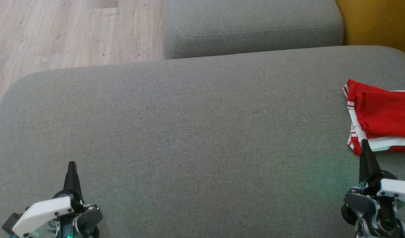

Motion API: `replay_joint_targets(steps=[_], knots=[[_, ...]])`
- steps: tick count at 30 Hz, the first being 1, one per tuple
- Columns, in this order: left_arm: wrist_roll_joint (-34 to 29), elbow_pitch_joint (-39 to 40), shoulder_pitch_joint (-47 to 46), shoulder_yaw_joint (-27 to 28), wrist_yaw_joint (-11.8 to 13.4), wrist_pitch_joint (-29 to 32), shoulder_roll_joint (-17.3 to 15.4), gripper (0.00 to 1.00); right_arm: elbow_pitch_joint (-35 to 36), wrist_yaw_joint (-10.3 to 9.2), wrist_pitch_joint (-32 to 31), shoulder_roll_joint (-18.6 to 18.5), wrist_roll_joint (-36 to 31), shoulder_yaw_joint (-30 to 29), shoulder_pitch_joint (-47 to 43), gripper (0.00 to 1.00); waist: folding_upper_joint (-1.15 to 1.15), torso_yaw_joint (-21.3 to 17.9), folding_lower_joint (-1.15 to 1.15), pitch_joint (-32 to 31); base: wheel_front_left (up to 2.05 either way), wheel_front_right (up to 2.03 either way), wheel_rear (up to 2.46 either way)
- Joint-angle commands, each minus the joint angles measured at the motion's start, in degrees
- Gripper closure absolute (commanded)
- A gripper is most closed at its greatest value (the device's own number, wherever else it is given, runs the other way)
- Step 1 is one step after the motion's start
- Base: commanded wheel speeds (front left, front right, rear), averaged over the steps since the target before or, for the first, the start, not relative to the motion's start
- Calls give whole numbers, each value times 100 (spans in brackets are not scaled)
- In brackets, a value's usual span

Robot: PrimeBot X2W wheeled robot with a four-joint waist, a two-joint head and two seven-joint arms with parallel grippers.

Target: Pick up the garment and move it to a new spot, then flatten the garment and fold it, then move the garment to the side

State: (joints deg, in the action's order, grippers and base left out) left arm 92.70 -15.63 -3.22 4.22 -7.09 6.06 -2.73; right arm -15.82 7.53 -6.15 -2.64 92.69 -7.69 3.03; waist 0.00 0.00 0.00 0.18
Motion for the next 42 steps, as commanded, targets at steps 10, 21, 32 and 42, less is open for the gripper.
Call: replay_joint_targets(steps=[10,21,32,42], knots=[[-53,159,-297,229,-40,42,-20,100,179,-4,-34,-28,-53,116,315,100,0,0,0,0,0,0,0],[-54,159,-297,230,-40,43,-19,100,179,-4,-35,-27,-54,115,316,100,0,0,0,0,0,0,0],[-55,159,-297,231,-40,44,-18,100,179,-4,-36,-26,-54,114,316,100,0,0,0,0,0,0,0],[-55,159,-297,232,-40,45,-18,100,179,-4,-36,-26,-55,113,316,100,0,0,0,0,0,0,0]])
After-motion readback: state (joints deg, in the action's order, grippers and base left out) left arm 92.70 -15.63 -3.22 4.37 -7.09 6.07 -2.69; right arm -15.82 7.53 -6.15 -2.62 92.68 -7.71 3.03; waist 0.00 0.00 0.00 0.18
